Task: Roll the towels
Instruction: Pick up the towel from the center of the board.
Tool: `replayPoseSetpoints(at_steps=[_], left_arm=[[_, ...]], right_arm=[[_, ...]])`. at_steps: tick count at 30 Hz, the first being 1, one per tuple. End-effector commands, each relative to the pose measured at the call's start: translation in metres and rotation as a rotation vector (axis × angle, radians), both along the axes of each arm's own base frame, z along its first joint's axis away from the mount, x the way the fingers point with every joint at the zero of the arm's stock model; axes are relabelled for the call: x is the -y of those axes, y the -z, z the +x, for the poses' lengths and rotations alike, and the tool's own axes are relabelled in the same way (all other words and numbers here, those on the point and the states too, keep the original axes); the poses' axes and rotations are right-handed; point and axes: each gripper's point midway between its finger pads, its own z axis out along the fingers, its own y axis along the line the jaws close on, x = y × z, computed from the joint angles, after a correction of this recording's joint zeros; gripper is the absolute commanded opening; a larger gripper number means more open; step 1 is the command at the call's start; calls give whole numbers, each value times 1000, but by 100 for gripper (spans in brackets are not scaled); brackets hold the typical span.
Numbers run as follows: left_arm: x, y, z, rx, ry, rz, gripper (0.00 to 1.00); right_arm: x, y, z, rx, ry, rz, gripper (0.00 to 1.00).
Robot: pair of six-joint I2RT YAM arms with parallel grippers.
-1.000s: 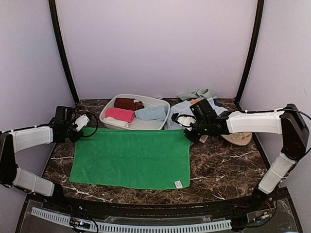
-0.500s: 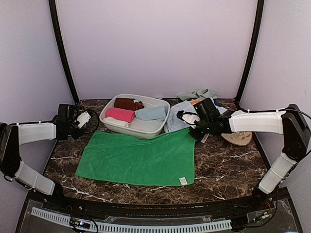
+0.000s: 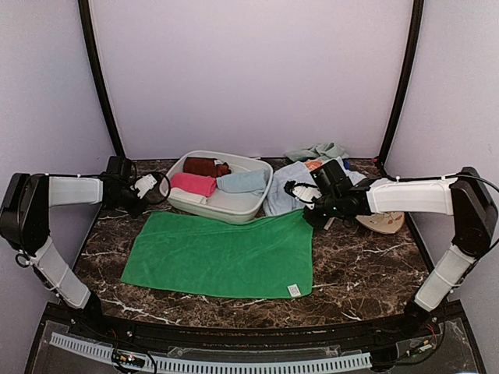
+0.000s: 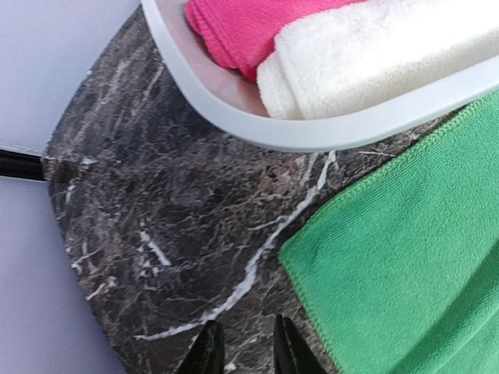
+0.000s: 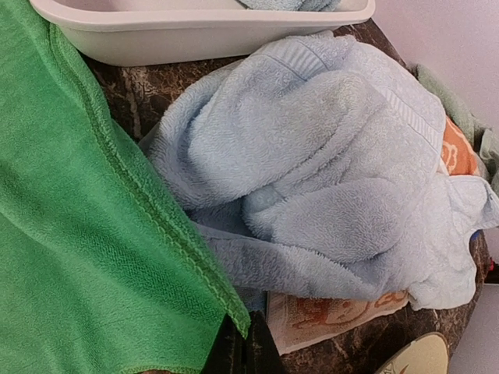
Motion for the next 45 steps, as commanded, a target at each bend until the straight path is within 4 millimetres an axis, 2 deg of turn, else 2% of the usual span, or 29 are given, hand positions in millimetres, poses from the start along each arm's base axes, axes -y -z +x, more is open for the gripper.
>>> replayPoseSetpoints(at_steps=[1, 7, 8, 16, 21, 25, 27, 35, 45], left_arm=[[18, 17, -1, -136, -24, -156, 25], [29, 35, 13, -224, -49, -258, 25], [30, 38, 14, -239, -50, -271, 25], [40, 63, 6, -351, -20, -308, 22], [39, 72, -1, -388, -21, -301, 19], [33, 74, -5, -376, -30, -271, 18], [29, 72, -6, -354, -31, -244, 22], [17, 51, 7, -242, -44, -186, 31], [20, 74, -1, -339, -61, -206, 33]], right_arm=[[-6, -7, -5, 0, -5, 48, 0], [-11, -1, -12, -8, -16, 45, 0], [-11, -10, -13, 9, -16, 60, 0], [-7, -15, -18, 20, -8, 74, 0], [-4, -15, -19, 22, -5, 58, 0], [-4, -18, -19, 26, -12, 56, 0], [-6, -19, -19, 23, -18, 60, 0], [-10, -14, -21, -2, -30, 64, 0], [-11, -12, -25, -18, -40, 68, 0]])
